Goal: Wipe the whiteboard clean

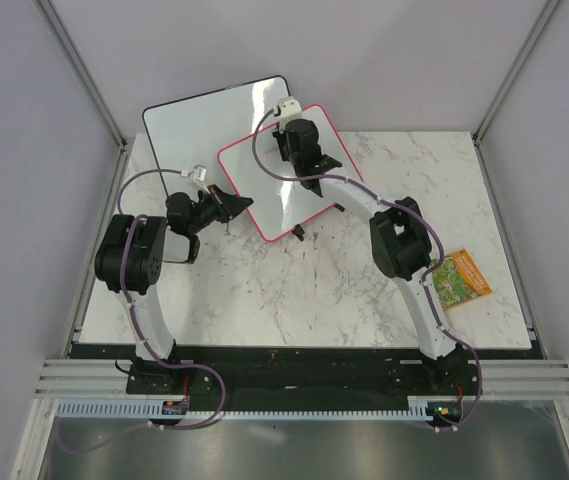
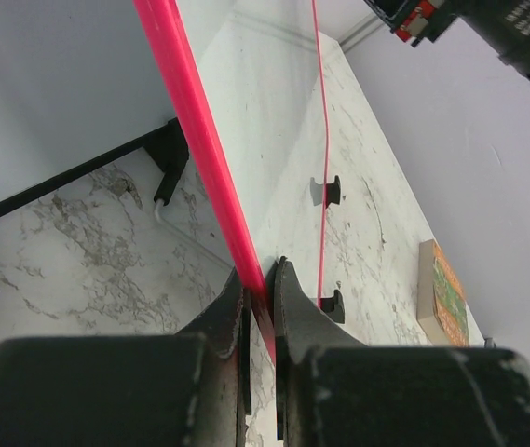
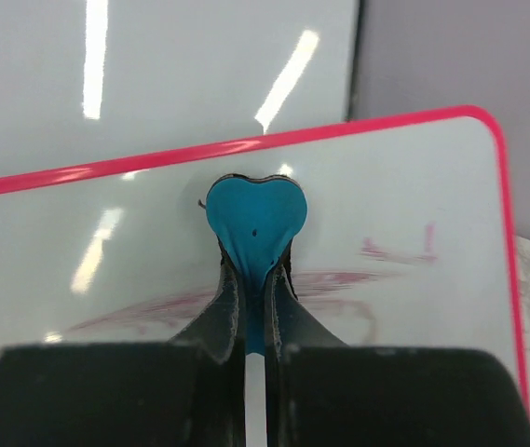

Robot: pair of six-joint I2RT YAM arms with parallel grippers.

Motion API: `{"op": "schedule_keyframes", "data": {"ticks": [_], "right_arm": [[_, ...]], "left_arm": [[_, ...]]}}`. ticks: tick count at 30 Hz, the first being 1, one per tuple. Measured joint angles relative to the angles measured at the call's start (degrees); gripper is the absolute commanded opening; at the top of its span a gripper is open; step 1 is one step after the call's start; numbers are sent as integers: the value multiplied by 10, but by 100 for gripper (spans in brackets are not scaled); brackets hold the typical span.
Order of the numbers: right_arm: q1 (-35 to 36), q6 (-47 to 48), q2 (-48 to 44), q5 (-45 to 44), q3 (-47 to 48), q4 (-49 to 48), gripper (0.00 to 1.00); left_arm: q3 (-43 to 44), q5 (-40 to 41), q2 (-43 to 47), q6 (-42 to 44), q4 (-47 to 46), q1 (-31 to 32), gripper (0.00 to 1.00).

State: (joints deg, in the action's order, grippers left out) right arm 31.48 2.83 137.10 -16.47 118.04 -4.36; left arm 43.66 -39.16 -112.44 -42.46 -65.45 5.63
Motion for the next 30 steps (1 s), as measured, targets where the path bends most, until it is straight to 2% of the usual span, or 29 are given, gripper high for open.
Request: {"op": "schedule_keyframes", "data": {"ticks": [4, 9, 19, 25, 30], "right_arm": [[47, 5, -1, 16, 8, -4, 0], [66, 5, 17, 18, 40, 0, 0], [-4, -60, 25, 44, 49, -7, 0], [-68, -62, 40, 18, 58, -1, 0], [-83, -56, 45, 14, 60, 0, 0]], "left_arm": [[0, 0, 0, 1, 8, -1, 2], [0, 3, 0, 1, 12, -1, 2], [0, 11, 0, 1, 9, 2, 2], [0, 10, 0, 1, -2, 3, 2], [0, 6, 0, 1, -9, 5, 2]]}}
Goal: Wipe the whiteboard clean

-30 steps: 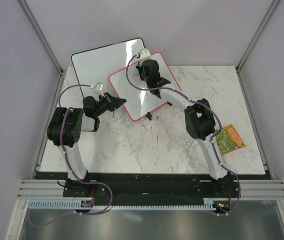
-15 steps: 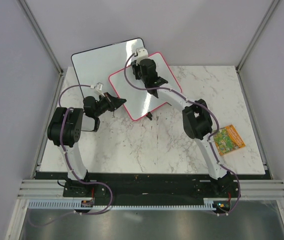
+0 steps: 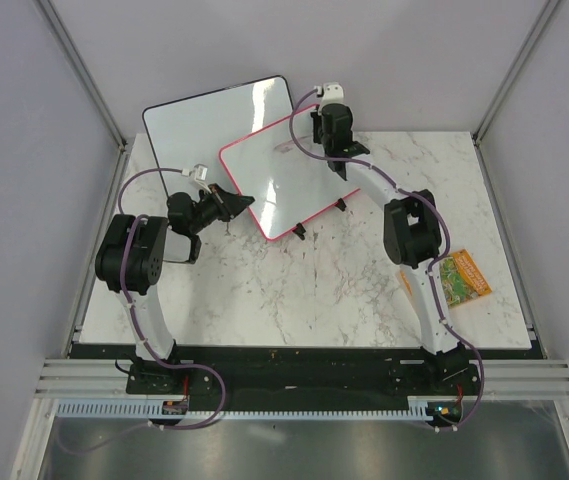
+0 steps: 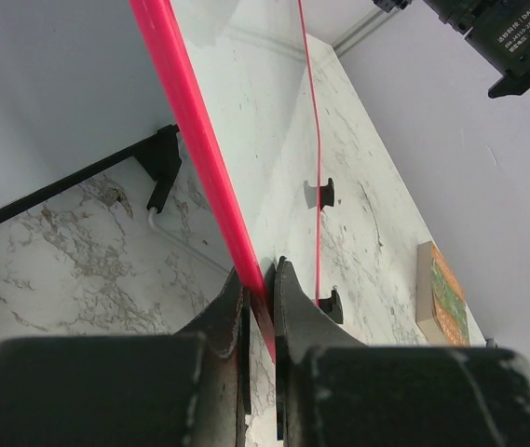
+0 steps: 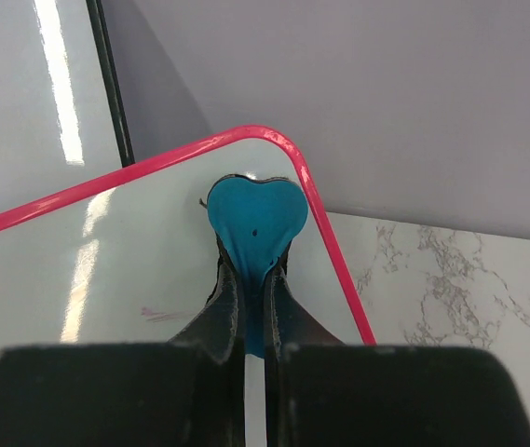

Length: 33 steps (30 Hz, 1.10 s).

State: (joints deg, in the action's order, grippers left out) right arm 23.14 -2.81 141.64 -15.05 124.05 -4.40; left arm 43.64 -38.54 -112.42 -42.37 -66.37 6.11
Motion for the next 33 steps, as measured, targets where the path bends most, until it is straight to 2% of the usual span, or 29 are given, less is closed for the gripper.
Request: {"op": "schedule_keyframes", "data": {"ticks": [12, 27, 33], "right_arm": [[7, 36, -5, 19, -5, -5, 0], [116, 59, -7, 14, -1, -10, 0], [121, 47, -7, -5, 2, -9, 0]], "left_arm": [[0, -6, 0, 0, 2, 0, 2], [-2, 2, 0, 0, 29, 0, 2], [-2, 4, 0, 0, 30, 0, 2]]}}
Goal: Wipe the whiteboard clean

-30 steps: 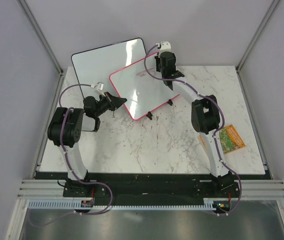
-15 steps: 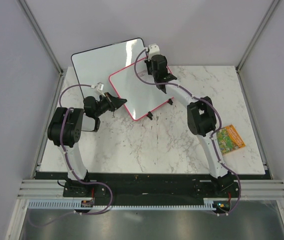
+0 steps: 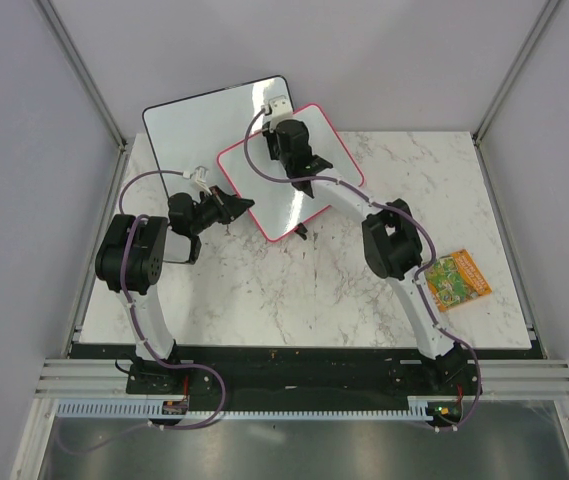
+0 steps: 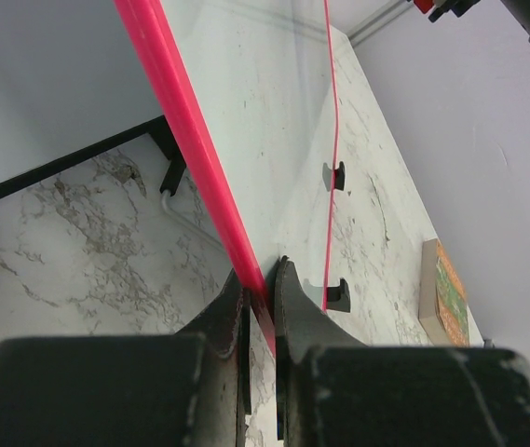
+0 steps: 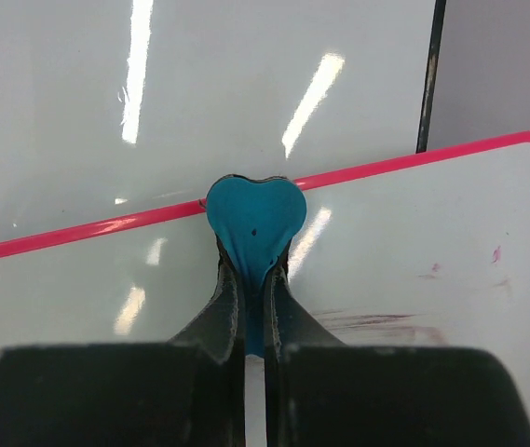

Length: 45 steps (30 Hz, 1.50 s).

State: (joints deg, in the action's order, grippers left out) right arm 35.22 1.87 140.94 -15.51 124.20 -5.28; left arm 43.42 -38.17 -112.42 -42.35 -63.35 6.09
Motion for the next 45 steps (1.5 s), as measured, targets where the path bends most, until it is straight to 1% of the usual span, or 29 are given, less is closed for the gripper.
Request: {"op": "schedule_keyframes", "data": {"ticks": [6, 9, 12, 18, 26, 31, 37, 45], "right_arm": [[-29, -48, -15, 9, -19, 3, 0], [-55, -51, -26, 11, -43, 3, 0], [-53, -50, -27, 13, -47, 2, 0], [-30, -27, -27, -1, -47, 2, 0], [40, -16, -11, -11, 1, 35, 0], [54, -10, -5, -28, 8, 35, 0], [23, -49, -5, -8, 4, 39, 0], [-59, -96, -8, -18, -3, 55, 0]], "left_arm": [[0, 1, 0, 0, -6, 1, 2], [0, 0, 0, 1, -11, 2, 2], [0, 0, 0, 1, -12, 2, 2], [0, -3, 0, 0, -9, 1, 2], [0, -3, 0, 1, -2, 0, 2], [0, -1, 0, 1, 3, 0, 2], [0, 3, 0, 1, 2, 1, 2], [2, 4, 0, 1, -5, 3, 2]]}}
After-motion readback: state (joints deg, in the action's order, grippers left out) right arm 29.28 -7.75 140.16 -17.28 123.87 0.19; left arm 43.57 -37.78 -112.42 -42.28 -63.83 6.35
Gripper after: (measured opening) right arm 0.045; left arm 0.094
